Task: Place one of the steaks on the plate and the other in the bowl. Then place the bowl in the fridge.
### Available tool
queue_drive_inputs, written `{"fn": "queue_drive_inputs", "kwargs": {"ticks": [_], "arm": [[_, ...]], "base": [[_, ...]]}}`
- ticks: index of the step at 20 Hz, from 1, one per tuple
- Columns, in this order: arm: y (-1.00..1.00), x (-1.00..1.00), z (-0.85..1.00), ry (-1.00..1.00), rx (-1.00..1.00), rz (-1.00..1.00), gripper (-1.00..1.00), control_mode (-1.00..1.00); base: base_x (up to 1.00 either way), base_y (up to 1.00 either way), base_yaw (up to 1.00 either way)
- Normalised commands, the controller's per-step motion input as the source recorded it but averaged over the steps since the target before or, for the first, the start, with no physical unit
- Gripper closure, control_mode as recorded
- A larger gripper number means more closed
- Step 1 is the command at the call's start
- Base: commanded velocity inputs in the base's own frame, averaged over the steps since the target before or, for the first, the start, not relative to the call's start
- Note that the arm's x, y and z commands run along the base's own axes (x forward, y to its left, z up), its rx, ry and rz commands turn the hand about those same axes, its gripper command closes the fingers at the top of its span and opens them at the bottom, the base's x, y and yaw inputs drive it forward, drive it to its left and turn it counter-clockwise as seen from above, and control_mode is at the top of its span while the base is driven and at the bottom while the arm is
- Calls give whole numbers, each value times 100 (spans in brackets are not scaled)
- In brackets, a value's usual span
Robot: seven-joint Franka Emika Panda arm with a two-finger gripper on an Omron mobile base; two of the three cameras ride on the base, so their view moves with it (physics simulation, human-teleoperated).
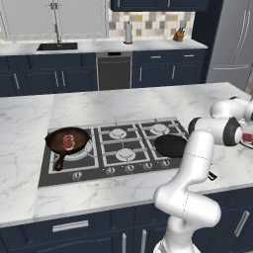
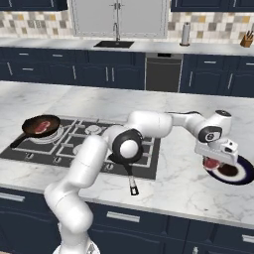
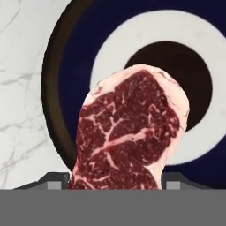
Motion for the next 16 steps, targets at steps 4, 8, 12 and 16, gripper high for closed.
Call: {"fn": "queue_drive_inputs", "kwargs": {"ticks": [4,8,12,16], "arm": [[-18,27,-11,0,0,0,100,-100],[-14,24,-14,0,0,0,100,-100],[-13,13,-36,1,1,0,100,-100],[-31,26,-19,0,0,0,-100,-100]], "base": [[0,0,0],[0,0,0],[0,0,0],[0,0,0]]}}
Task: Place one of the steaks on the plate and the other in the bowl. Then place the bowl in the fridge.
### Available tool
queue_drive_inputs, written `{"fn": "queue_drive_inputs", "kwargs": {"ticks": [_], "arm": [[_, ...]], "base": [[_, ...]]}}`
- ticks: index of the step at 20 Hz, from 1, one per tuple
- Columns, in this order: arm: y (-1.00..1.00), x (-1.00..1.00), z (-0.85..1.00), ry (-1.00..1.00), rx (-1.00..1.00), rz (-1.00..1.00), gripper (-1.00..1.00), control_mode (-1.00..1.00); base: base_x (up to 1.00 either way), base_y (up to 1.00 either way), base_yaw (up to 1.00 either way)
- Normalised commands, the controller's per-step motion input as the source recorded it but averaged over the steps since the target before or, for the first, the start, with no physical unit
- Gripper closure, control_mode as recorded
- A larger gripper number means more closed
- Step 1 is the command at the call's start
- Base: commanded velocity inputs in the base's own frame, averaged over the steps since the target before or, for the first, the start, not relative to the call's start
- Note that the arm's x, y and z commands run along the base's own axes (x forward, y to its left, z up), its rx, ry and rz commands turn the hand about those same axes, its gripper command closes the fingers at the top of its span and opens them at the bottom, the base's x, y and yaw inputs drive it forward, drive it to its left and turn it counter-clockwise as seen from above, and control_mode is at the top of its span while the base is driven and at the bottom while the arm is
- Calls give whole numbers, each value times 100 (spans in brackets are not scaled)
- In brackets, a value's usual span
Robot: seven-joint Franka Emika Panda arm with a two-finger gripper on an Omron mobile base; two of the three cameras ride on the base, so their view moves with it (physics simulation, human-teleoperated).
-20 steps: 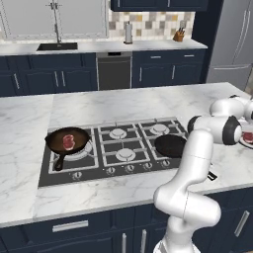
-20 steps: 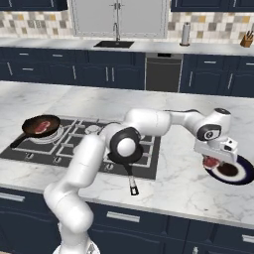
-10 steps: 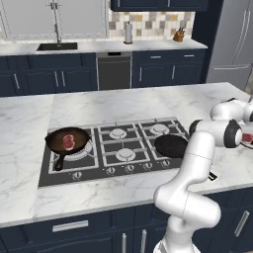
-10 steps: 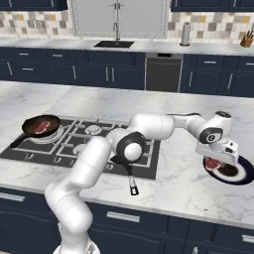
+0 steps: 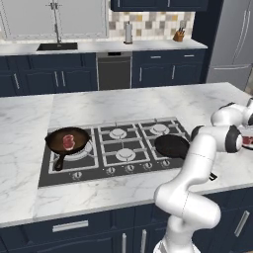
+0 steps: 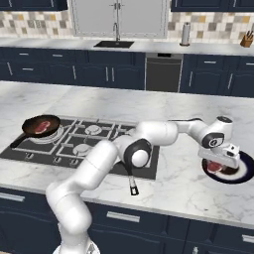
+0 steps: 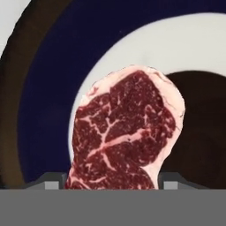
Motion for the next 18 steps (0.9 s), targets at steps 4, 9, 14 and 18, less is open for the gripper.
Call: {"fn": "queue_drive_inputs", "kwargs": {"ticks": [4,9,14,18], "arm": [[-9,6,-48,3,12,0,-100,-100],[0,0,-78,9,24,0,-100,-100],[46,-65,-97,28,10,-6,-100,-100],[100,-100,-100,11,-1,-4,-100,-100]], "base": [[0,0,0],[0,0,0],[0,0,0],[0,0,0]]}}
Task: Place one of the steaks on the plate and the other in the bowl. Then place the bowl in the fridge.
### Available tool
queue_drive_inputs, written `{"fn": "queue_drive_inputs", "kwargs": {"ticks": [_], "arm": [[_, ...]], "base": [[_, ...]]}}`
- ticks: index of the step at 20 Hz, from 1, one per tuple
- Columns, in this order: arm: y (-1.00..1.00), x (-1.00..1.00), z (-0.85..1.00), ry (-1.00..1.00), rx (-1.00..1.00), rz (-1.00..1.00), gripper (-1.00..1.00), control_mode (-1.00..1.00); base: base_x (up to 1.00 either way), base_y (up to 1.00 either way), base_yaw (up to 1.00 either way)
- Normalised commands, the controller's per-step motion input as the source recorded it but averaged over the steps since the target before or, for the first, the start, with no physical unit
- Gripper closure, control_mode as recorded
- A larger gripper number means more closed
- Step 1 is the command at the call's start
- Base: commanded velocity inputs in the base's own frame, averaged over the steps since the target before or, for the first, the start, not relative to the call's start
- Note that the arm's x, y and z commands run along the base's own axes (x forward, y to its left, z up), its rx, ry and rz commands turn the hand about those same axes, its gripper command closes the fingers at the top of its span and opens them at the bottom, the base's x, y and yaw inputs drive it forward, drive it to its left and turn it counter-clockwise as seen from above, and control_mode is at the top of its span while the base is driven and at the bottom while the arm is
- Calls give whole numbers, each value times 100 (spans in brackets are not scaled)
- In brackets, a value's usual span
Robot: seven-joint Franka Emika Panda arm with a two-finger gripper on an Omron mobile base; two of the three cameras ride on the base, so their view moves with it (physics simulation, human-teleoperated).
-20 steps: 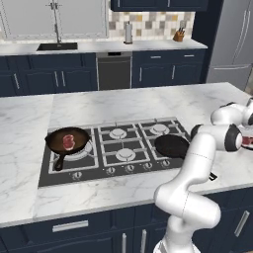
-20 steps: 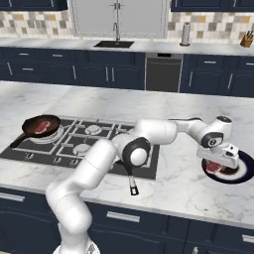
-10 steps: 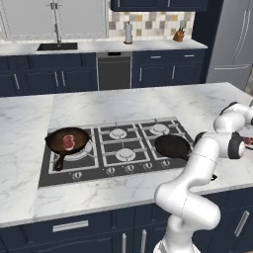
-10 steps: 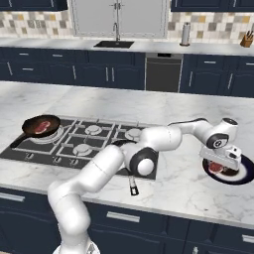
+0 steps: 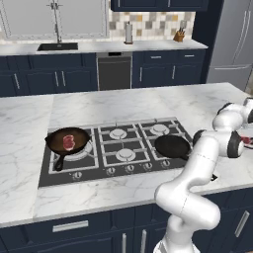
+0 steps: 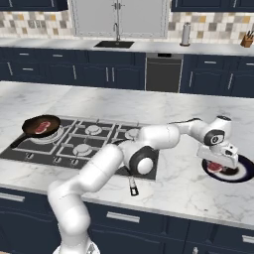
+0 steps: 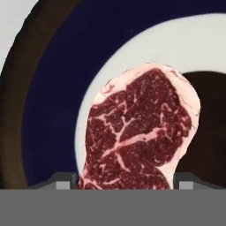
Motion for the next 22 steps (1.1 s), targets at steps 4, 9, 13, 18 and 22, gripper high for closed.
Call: {"fn": "queue_drive_inputs", "kwargs": {"ticks": [4,9,13,18,22], "arm": [[90,-100,-100,9,4,-4,-100,-100],[12,-49,79,-4,2,-7,-100,-100],[0,0,100,12,2,-9,-100,-100],[0,16,100,19,1,-4,-100,-100],[21,-48,100,28,23,-1,-100,-100]], "base": [[0,0,0],[0,0,0],[0,0,0],[0,0,0],[0,0,0]]}}
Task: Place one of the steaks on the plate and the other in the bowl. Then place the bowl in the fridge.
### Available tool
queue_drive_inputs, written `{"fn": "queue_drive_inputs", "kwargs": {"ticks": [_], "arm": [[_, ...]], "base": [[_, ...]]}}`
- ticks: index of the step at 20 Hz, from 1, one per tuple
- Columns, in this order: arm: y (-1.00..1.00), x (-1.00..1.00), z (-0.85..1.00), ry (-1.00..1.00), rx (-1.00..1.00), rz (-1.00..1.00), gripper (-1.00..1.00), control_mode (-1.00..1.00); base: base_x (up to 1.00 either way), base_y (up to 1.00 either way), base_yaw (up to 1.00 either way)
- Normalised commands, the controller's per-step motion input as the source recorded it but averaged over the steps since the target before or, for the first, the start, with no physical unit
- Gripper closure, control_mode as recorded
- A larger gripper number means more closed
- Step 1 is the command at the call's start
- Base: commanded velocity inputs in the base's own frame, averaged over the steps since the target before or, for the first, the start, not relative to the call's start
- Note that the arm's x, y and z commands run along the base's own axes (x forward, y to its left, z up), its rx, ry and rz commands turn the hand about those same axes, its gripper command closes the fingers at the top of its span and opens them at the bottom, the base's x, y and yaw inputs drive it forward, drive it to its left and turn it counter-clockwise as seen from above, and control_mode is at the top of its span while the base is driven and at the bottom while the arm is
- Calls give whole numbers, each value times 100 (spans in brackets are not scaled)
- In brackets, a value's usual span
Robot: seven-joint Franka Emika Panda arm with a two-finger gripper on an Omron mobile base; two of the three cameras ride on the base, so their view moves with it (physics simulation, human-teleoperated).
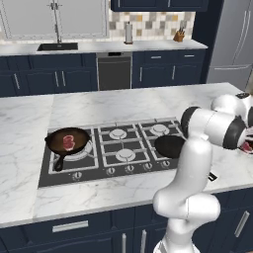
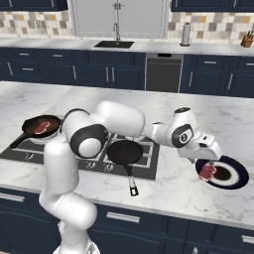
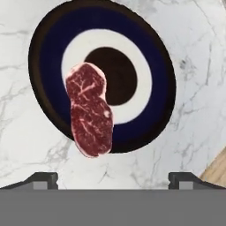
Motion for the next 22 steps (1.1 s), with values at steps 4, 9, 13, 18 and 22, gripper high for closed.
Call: {"fn": "queue_drive_inputs", "kwargs": {"ticks": [4,9,13,18,22], "arm": [[71,-99,90,14,25,0,-100,-100],[100,-86,60,0,-1,4,-100,-100],[100,-68,7,-8,0,1,-100,-100],[100,-21,70,-3,0,16,-100,-100],[100,-6,13,0,2,21,-100,-100]], "base": [[0,0,0],[0,0,0],[0,0,0],[0,0,0],[0,0,0]]}}
